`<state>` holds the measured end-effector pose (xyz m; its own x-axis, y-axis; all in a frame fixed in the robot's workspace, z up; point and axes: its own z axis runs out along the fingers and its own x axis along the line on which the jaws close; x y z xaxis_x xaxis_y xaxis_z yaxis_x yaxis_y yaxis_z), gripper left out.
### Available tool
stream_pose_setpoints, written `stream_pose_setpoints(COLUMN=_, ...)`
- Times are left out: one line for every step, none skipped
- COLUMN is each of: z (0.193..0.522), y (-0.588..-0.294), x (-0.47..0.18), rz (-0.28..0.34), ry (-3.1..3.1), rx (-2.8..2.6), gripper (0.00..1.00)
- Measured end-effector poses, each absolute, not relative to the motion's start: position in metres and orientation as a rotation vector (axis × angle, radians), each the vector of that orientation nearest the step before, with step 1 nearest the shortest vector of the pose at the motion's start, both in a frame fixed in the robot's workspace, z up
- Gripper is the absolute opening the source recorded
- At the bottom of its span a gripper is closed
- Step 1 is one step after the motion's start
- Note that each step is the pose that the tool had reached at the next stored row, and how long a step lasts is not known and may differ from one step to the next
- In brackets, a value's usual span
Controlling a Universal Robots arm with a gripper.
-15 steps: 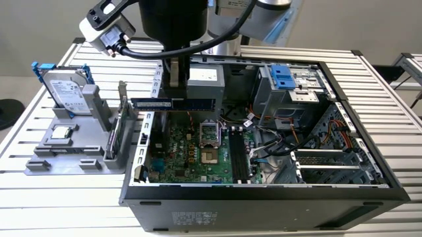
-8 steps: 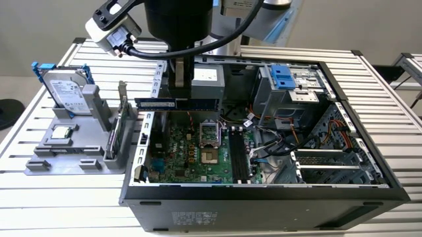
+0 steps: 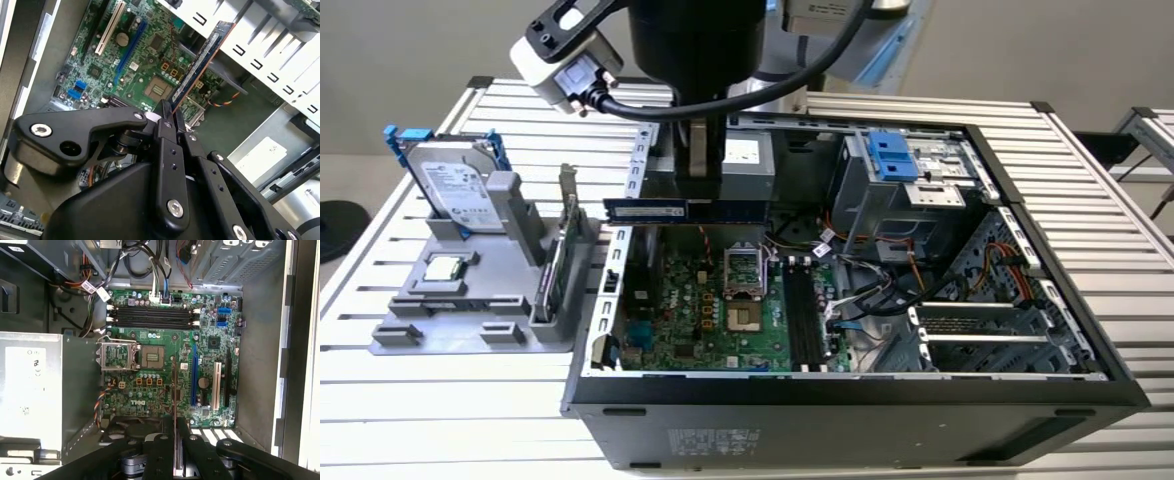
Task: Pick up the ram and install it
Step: 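Pick up the ram and move it above insertion slot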
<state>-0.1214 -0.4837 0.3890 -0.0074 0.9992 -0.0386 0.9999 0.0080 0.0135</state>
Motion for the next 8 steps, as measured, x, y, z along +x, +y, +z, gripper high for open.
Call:
stream_pose_setpoints(z=0.3890, y=-0.4837, x=-0.1206, rz=-0.027, ry=2.204, rx=2.187, gripper=0.00)
stream_pose_setpoints(z=0.3890, y=-0.4837, x=-0.1198, rz=-0.027, ry=2.204, rx=2.187, gripper=0.00)
stream_pose_setpoints(z=0.3890, y=-0.4837, x=-0.1189, rz=-0.027, ry=2.204, rx=2.187, gripper=0.00)
stream_pose_setpoints(z=0.3890, y=-0.4837, x=-0.1181, rz=-0.027, ry=2.204, rx=2.187, gripper=0.00)
stream_pose_setpoints(z=0.3890, y=-0.4837, x=-0.1174, rz=-0.027, ry=2.204, rx=2.187, gripper=0.00)
stream_pose_setpoints(z=0.3890, y=-0.4837, x=-0.1166, rz=-0.027, ry=2.204, rx=2.187, gripper=0.00)
stream_pose_setpoints(z=0.3891, y=-0.4837, x=-0.1159, rz=-0.027, ry=2.204, rx=2.187, gripper=0.00)
stream_pose_setpoints(z=0.3891, y=-0.4837, x=-0.1152, rz=-0.027, ry=2.204, rx=2.187, gripper=0.00)
